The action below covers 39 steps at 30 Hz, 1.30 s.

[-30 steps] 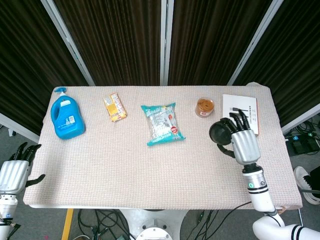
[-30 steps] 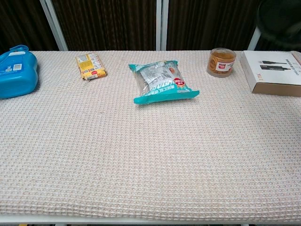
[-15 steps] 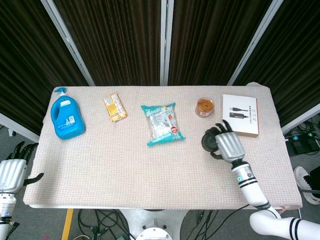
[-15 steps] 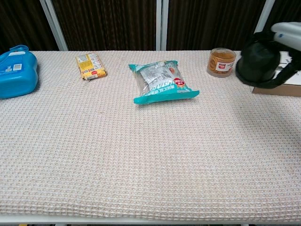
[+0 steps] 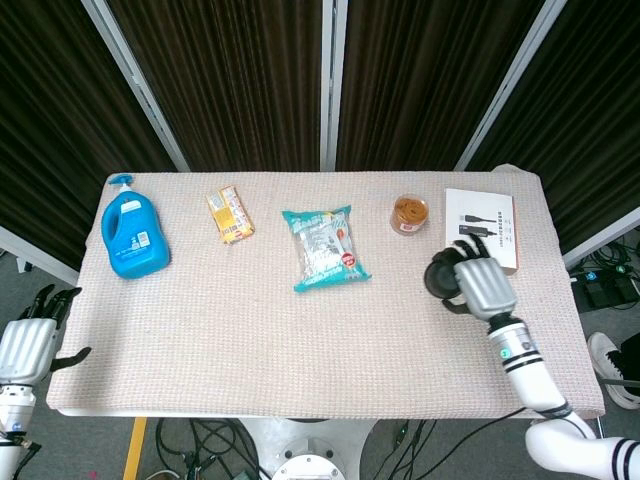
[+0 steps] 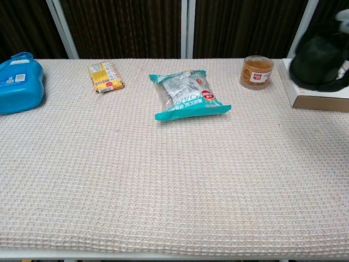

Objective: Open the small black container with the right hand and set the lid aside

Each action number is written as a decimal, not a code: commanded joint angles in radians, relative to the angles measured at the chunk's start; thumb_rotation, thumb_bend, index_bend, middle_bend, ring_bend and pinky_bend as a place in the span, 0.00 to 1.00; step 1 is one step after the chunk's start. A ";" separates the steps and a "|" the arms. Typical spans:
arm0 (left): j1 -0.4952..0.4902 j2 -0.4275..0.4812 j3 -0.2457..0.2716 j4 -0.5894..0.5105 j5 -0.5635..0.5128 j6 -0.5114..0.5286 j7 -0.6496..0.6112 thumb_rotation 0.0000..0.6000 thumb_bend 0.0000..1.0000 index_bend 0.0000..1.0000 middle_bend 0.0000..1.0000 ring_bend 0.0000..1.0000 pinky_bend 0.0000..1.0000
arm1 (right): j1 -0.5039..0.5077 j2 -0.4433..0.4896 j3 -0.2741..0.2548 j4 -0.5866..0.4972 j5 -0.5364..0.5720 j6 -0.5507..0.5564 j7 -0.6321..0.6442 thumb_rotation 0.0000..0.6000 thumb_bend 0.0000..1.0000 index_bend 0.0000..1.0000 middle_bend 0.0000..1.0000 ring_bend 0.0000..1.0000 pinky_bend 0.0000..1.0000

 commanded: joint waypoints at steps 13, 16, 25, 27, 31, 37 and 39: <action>-0.008 0.008 -0.008 -0.012 -0.018 -0.012 0.010 1.00 0.13 0.14 0.18 0.08 0.32 | 0.031 -0.103 -0.020 0.003 -0.042 0.006 0.019 1.00 0.20 0.43 0.47 0.13 0.00; -0.012 -0.003 0.001 0.004 -0.010 -0.024 0.005 1.00 0.13 0.14 0.18 0.08 0.32 | -0.047 -0.005 -0.034 0.023 -0.042 0.069 0.100 1.00 0.20 0.43 0.47 0.13 0.00; -0.003 0.008 0.001 -0.005 -0.011 -0.005 0.009 1.00 0.13 0.14 0.18 0.08 0.32 | 0.103 -0.213 -0.048 0.036 -0.116 -0.107 0.052 1.00 0.20 0.43 0.47 0.13 0.00; -0.002 0.016 -0.003 -0.010 -0.019 -0.007 0.011 1.00 0.13 0.14 0.18 0.08 0.32 | 0.146 -0.277 -0.041 0.039 -0.121 -0.132 0.003 1.00 0.20 0.44 0.47 0.13 0.00; -0.006 0.017 -0.007 -0.008 -0.026 -0.012 0.009 1.00 0.13 0.14 0.18 0.08 0.32 | 0.132 -0.262 -0.040 0.011 -0.126 -0.072 -0.041 1.00 0.20 0.44 0.47 0.13 0.00; -0.012 -0.006 -0.001 0.010 -0.010 -0.017 0.005 1.00 0.13 0.14 0.18 0.08 0.32 | -0.011 -0.042 -0.068 0.023 -0.085 0.058 0.033 1.00 0.20 0.44 0.47 0.13 0.00; -0.011 -0.008 -0.002 0.010 -0.005 -0.009 0.004 1.00 0.13 0.14 0.18 0.08 0.32 | -0.056 0.006 -0.084 0.055 -0.071 0.073 0.097 1.00 0.20 0.44 0.47 0.13 0.00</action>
